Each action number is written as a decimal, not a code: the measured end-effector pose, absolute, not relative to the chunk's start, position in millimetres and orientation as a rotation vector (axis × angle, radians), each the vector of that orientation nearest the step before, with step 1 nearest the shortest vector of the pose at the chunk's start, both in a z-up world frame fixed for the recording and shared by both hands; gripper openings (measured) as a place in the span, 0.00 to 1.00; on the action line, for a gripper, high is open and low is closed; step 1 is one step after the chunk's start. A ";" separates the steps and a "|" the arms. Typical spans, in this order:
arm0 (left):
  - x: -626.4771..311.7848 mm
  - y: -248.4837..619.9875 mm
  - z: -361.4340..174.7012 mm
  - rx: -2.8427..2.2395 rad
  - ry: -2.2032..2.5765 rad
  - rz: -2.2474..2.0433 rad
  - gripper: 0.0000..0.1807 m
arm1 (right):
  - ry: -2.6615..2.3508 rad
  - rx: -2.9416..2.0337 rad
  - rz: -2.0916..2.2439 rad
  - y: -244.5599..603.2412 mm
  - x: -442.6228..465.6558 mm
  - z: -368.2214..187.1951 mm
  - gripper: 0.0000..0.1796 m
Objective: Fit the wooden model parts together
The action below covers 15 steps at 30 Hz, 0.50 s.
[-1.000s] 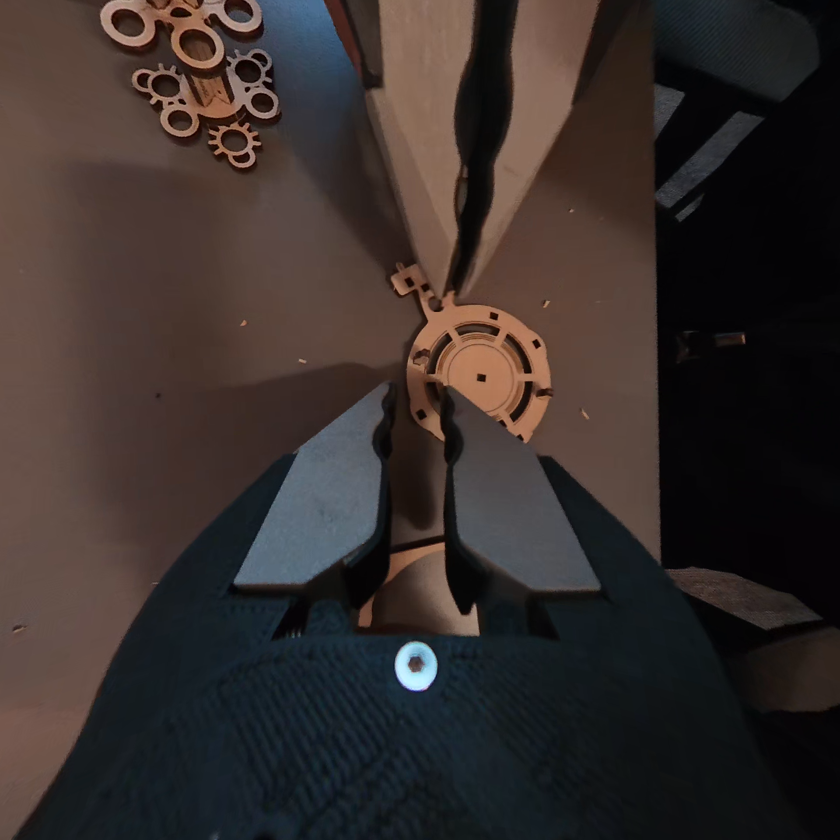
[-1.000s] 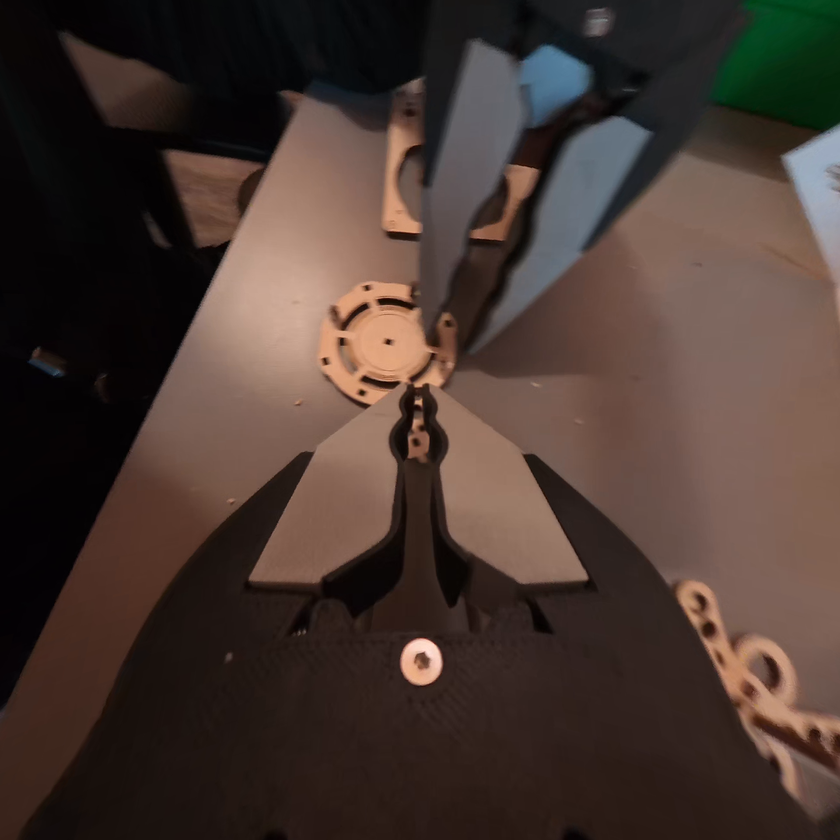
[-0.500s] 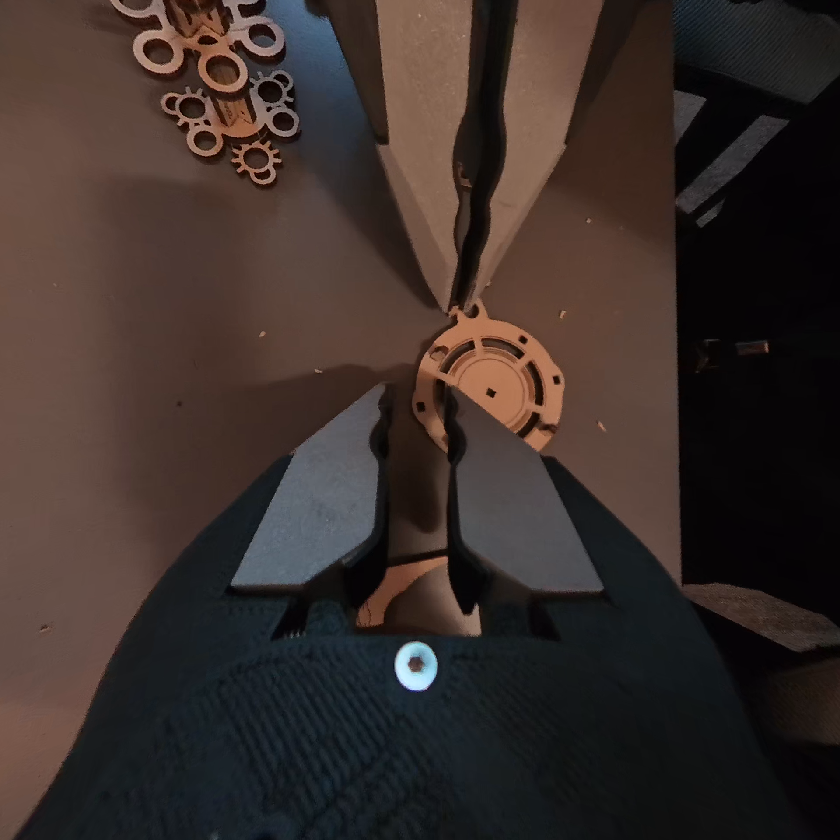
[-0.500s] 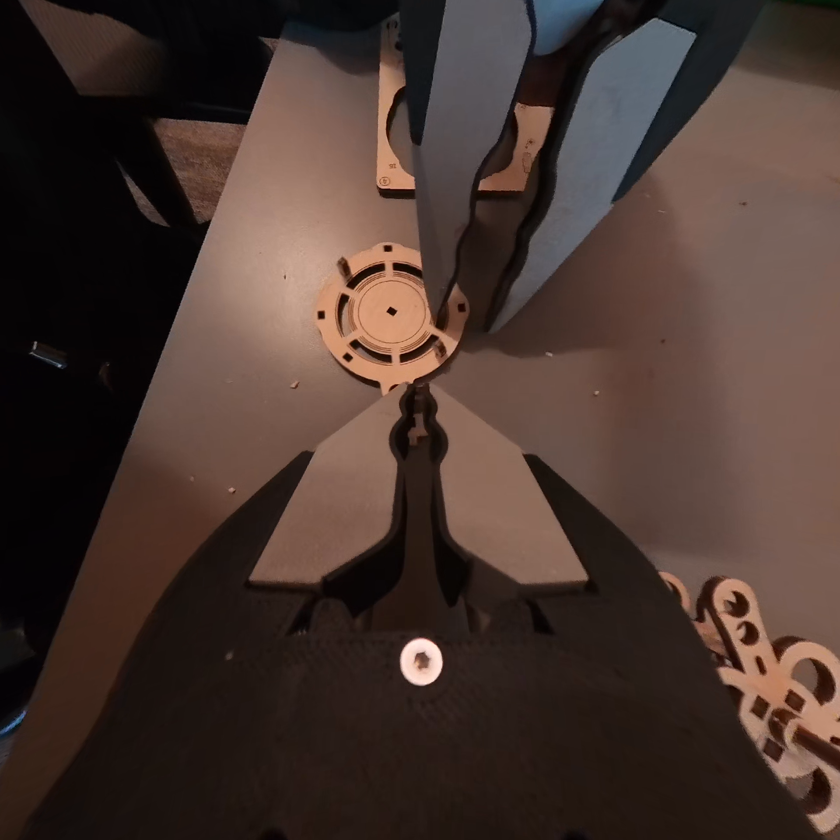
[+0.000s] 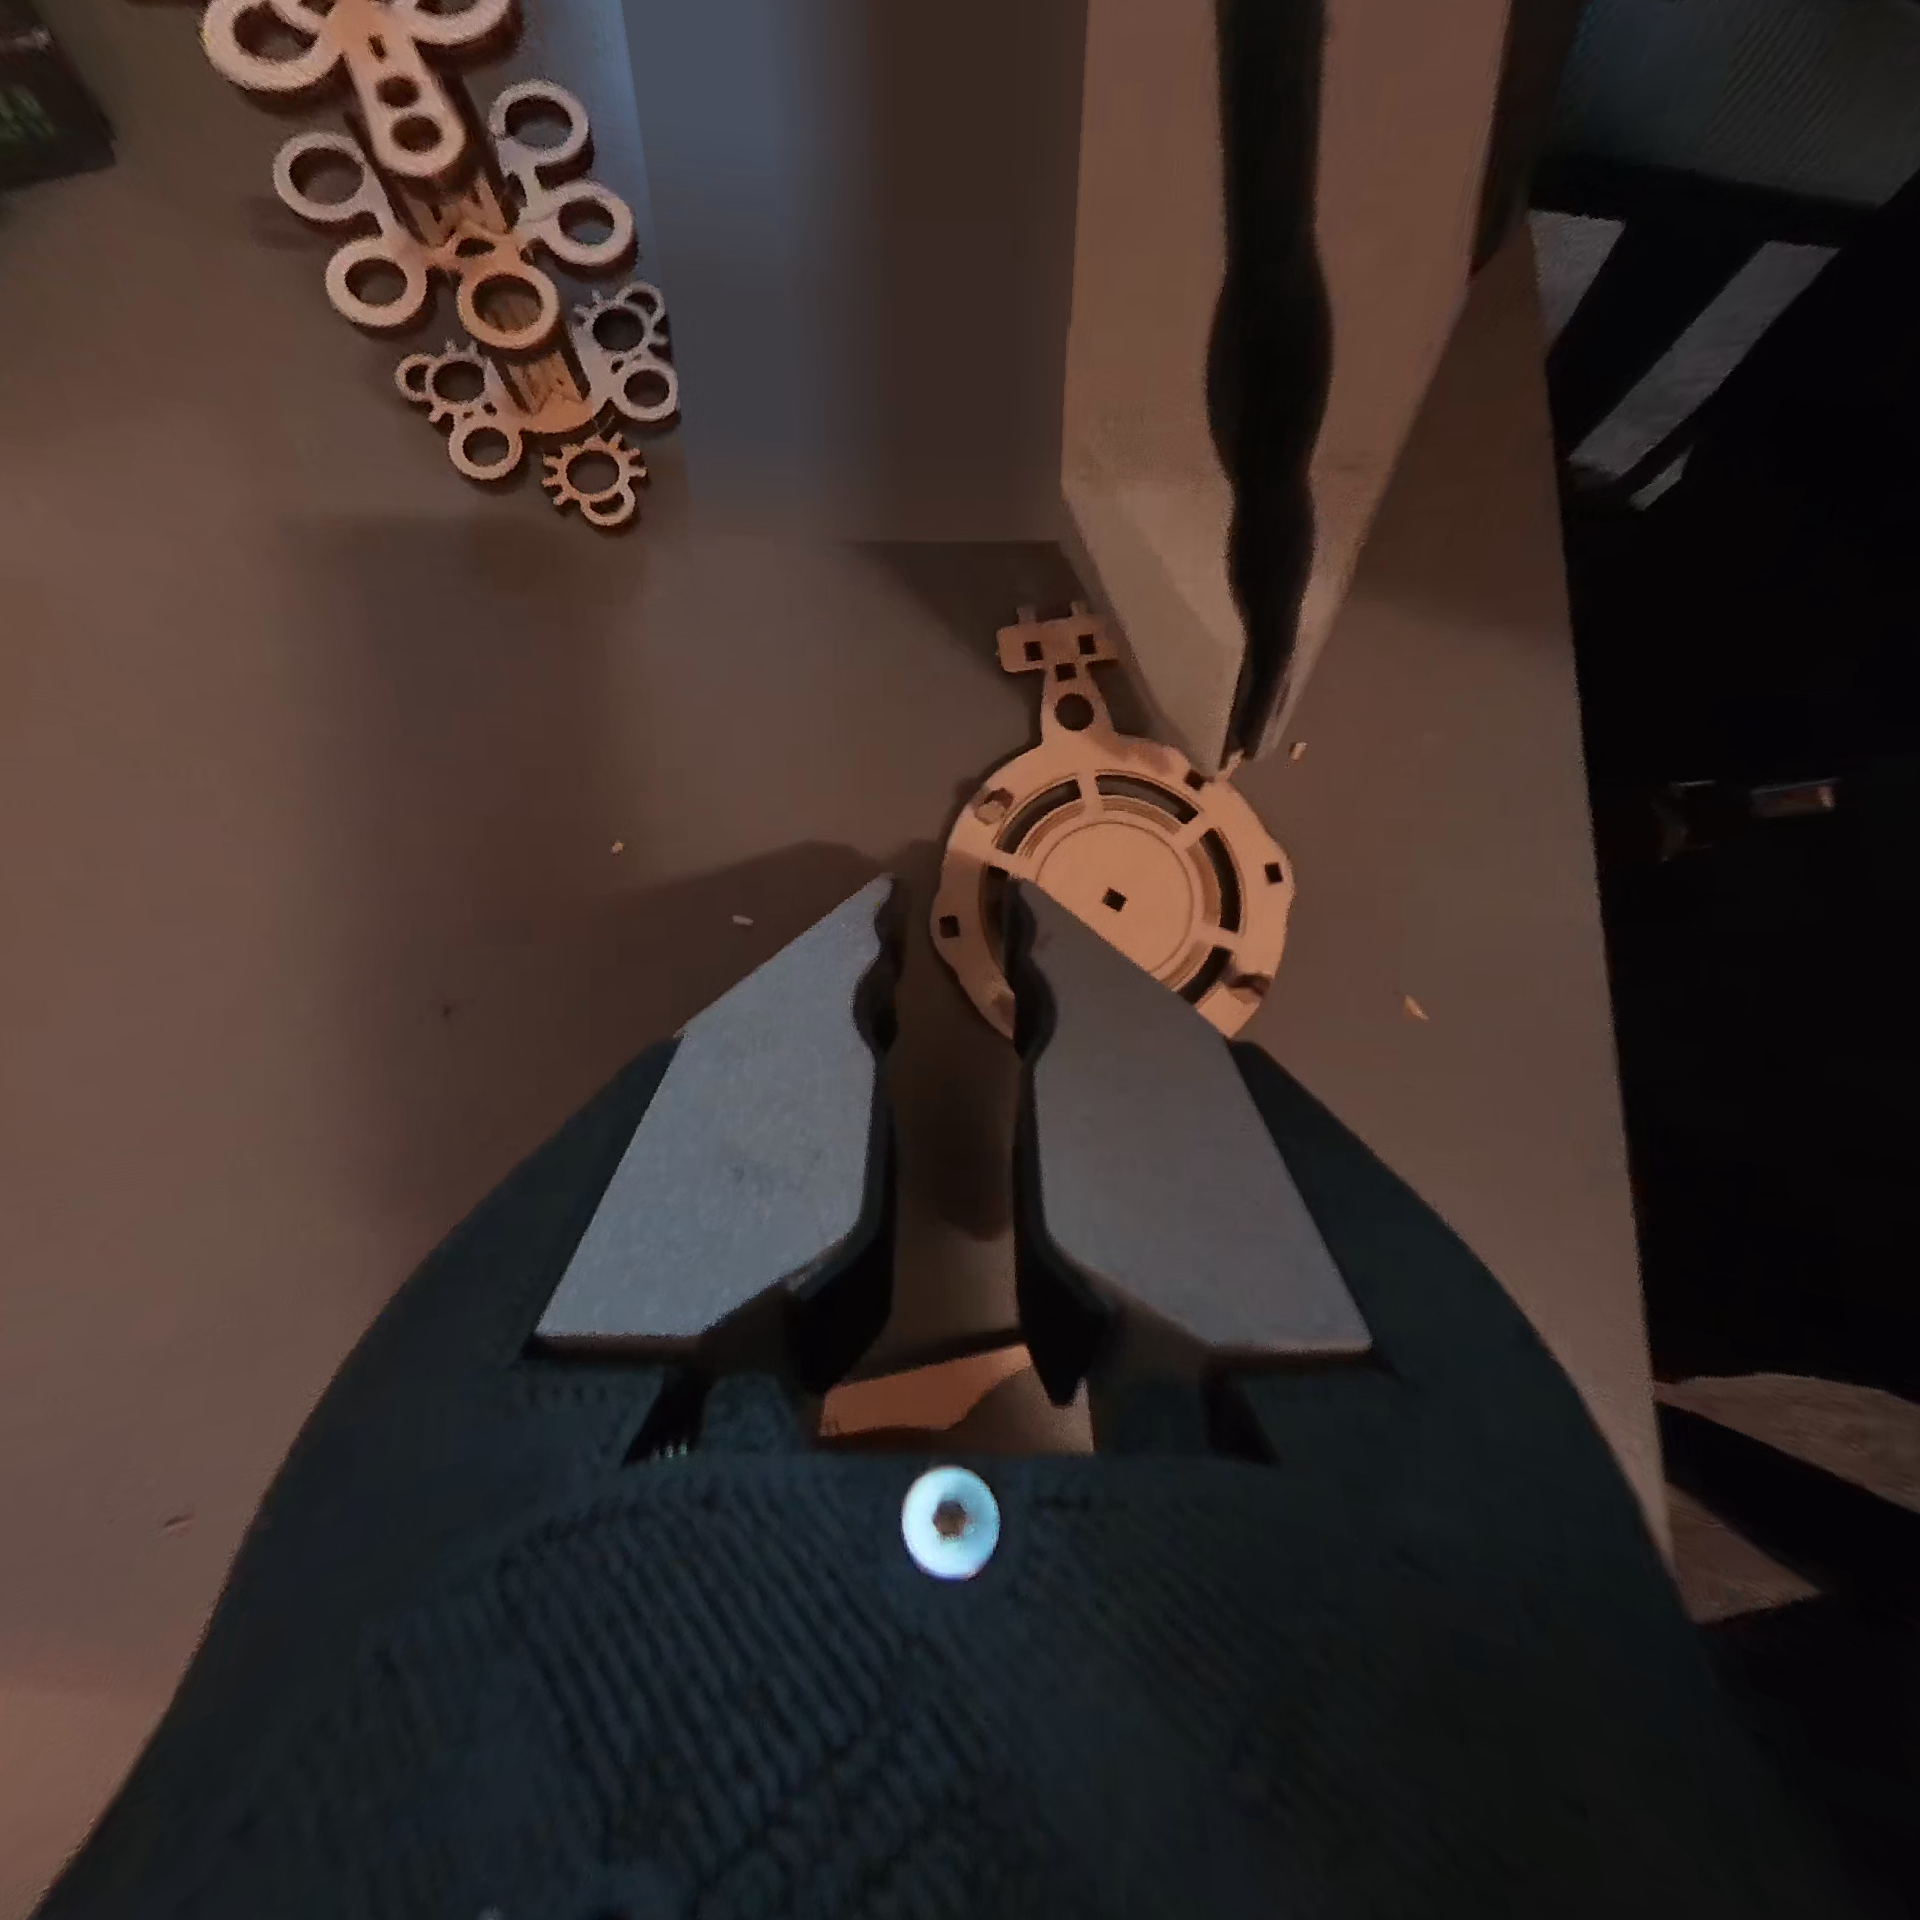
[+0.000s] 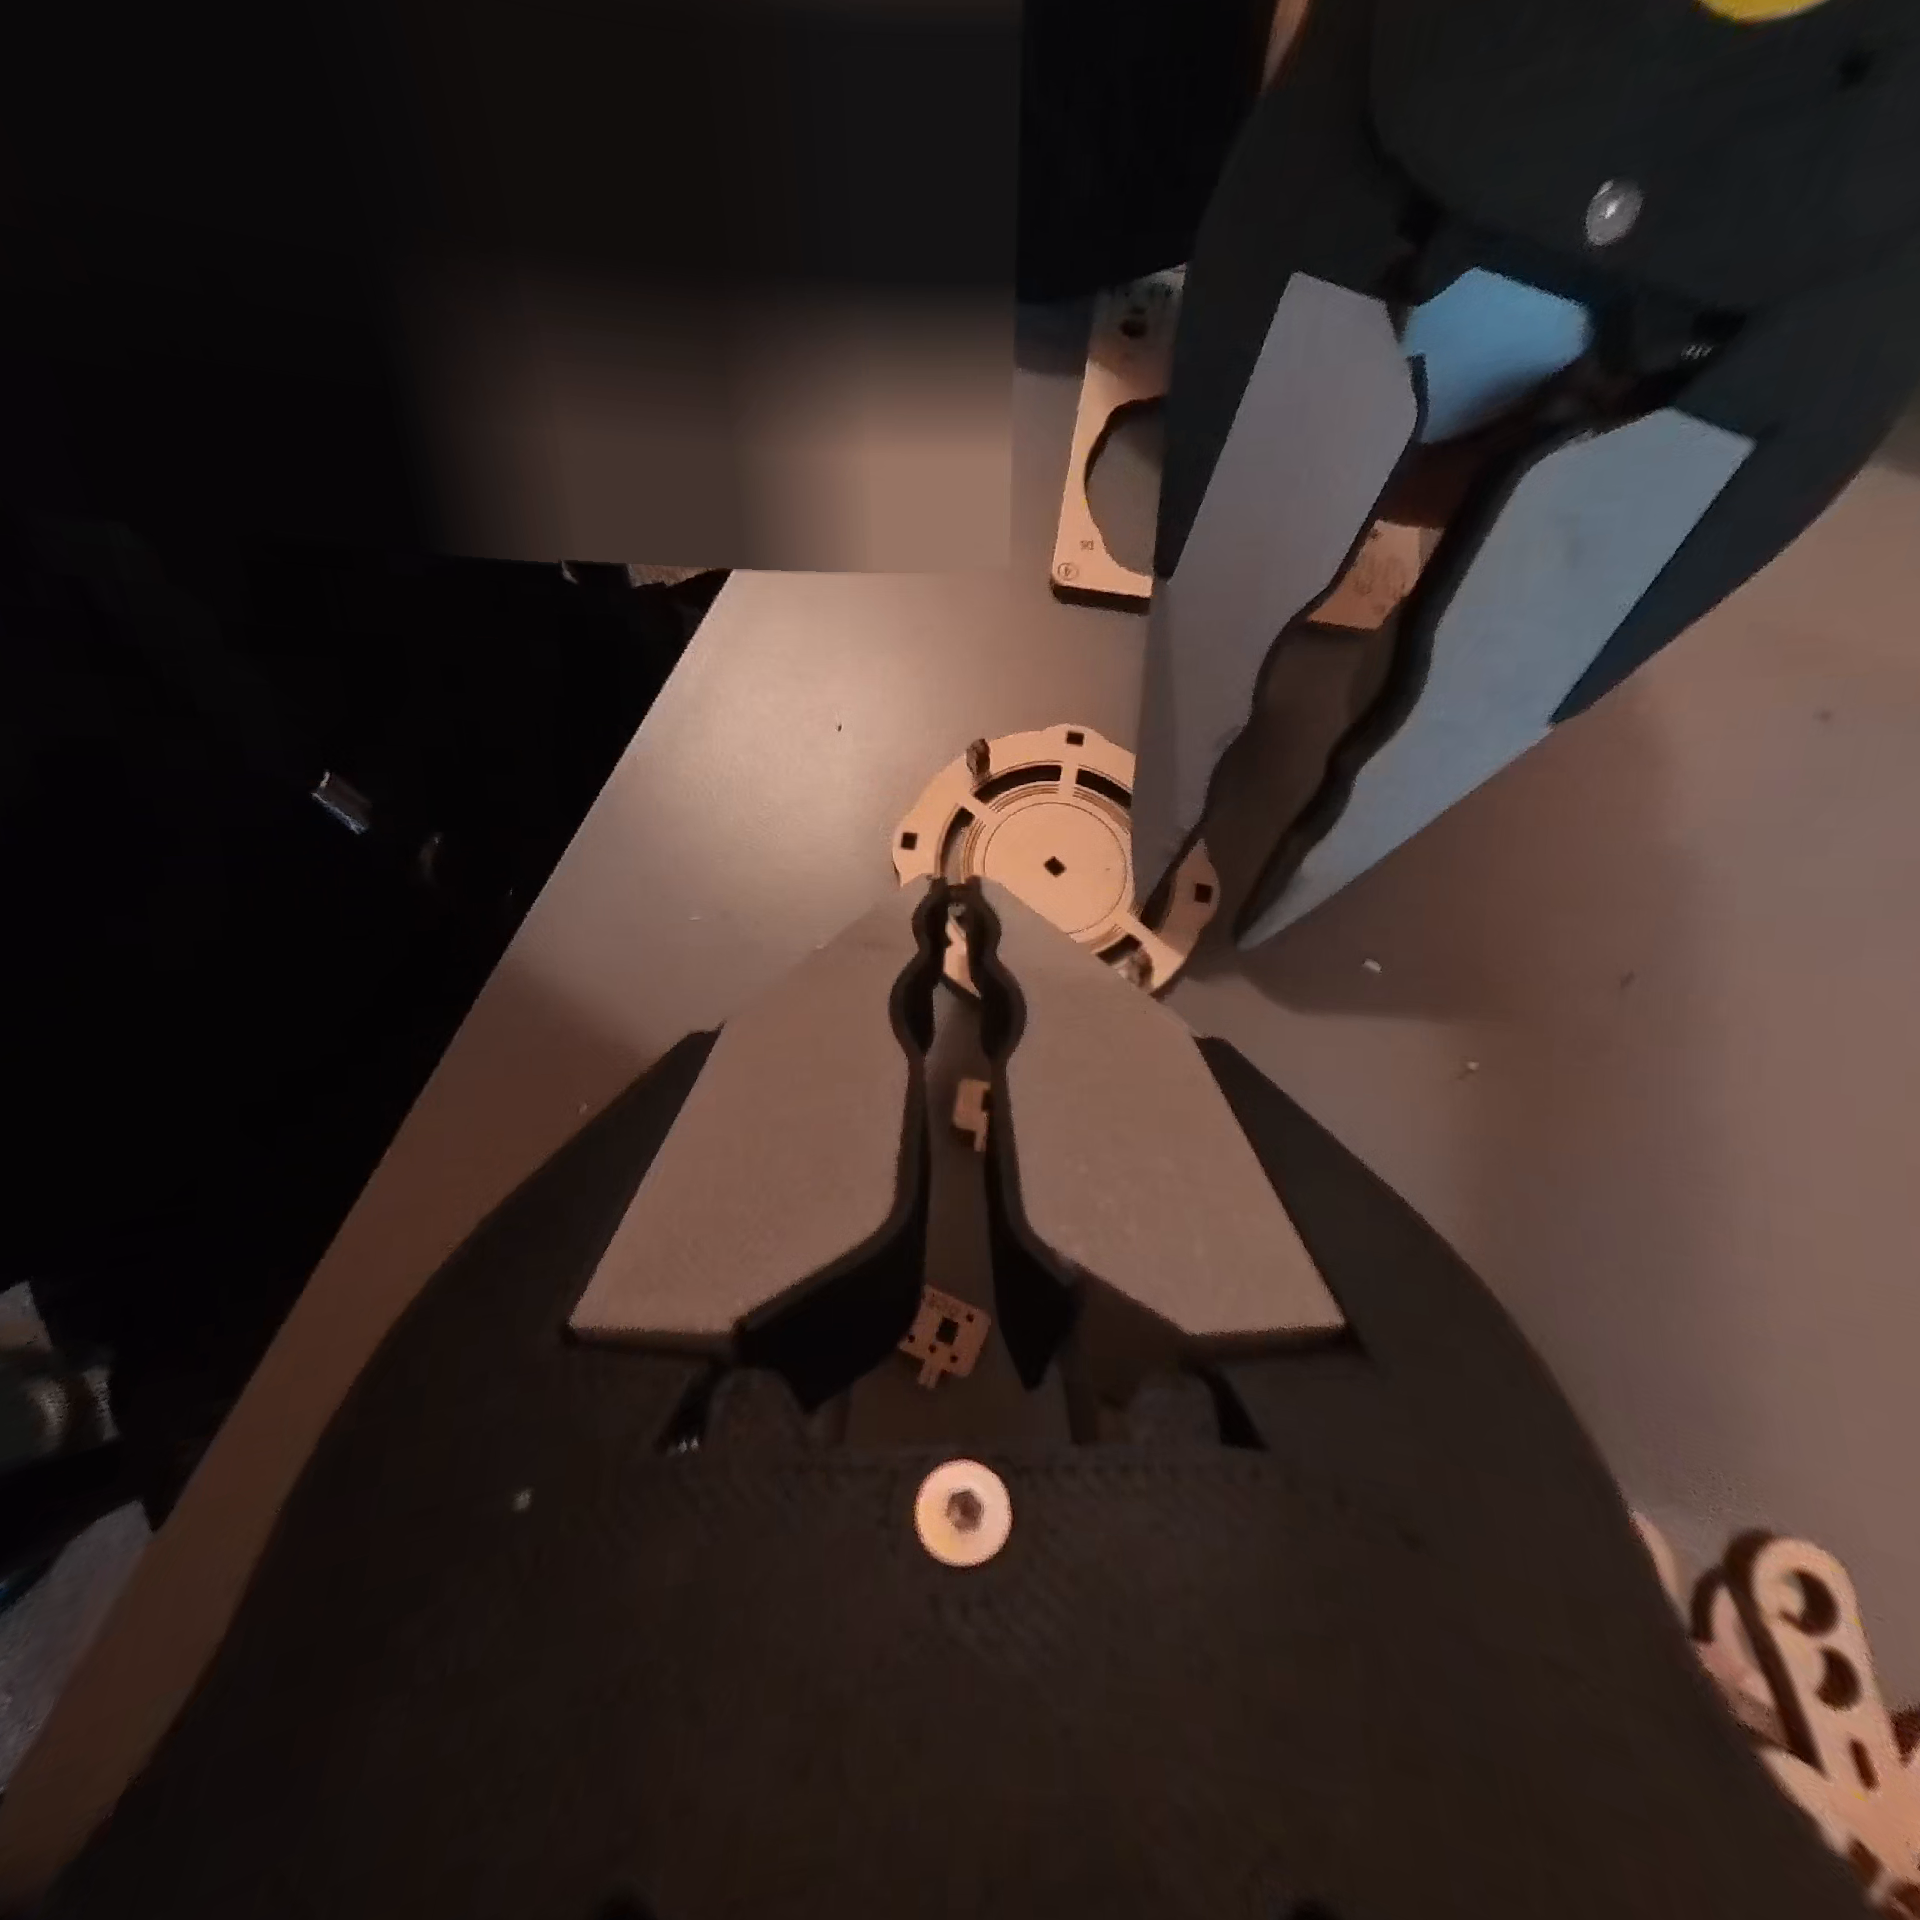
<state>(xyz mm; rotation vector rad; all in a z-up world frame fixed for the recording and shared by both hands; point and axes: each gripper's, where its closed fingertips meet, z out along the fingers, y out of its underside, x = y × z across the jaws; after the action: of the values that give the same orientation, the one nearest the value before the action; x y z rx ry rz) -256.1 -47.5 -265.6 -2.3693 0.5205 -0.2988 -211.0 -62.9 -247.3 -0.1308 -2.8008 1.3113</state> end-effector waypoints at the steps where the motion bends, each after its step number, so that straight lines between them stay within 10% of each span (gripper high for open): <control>1: -255.6 -46.6 -265.4 -2.359 0.544 -0.276 0.07 | -2.808 -0.136 1.301 -62.4 -211.4 -249.2 0.00; 15: -247.4 -47.0 -265.2 -2.307 0.640 -0.273 0.00 | -2.837 -0.084 1.261 -57.5 -206.5 -254.8 0.00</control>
<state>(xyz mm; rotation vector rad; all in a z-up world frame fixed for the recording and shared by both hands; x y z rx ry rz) -247.4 -47.0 -265.2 -2.3071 0.6397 -0.2728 -206.5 -57.5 -254.8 -0.0837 -2.8366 1.2612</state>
